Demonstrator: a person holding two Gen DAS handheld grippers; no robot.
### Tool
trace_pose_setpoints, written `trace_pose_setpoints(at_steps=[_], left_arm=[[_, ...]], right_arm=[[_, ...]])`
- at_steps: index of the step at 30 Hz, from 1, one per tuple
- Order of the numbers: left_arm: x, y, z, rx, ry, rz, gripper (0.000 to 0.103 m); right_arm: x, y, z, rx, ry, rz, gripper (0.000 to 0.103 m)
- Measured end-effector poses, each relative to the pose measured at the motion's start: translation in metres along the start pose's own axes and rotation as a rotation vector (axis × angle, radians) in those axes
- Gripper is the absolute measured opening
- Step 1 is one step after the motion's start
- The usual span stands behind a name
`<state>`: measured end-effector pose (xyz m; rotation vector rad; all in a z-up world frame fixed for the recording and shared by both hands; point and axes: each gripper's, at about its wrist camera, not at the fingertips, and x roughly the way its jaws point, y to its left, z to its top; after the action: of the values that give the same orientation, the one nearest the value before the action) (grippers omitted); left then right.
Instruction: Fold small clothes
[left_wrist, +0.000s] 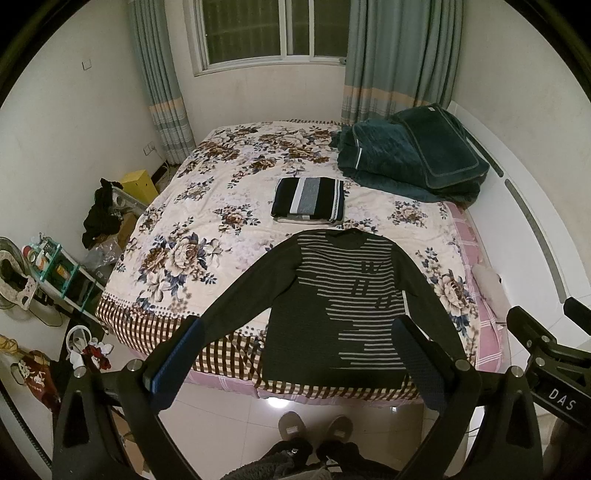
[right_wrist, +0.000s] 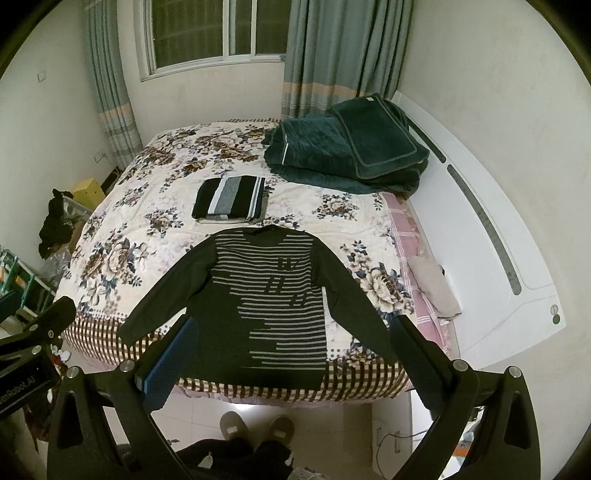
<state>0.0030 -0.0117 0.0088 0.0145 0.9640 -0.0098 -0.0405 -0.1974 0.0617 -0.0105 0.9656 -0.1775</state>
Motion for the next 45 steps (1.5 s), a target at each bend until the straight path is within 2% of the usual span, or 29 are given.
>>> trace_pose_setpoints(at_steps=[38, 42, 45], left_arm=[[-0.005, -0.002, 0.010, 0.001, -0.002, -0.011, 0.103], [0.002, -0.002, 0.015, -0.002, -0.010, -0.005, 0.103], [0.025, 0.001, 0.022, -0.005, -0.048, 0.030, 0.103]], right_arm=[[0.006, 0.004, 0.004, 0.000, -0.003, -0.003, 0.103], [0.001, 0.009, 0.013, 0.018, 0.006, -0.005, 0.103], [0.020, -0.002, 0.014, 0.067, 0.015, 0.005, 0.103]])
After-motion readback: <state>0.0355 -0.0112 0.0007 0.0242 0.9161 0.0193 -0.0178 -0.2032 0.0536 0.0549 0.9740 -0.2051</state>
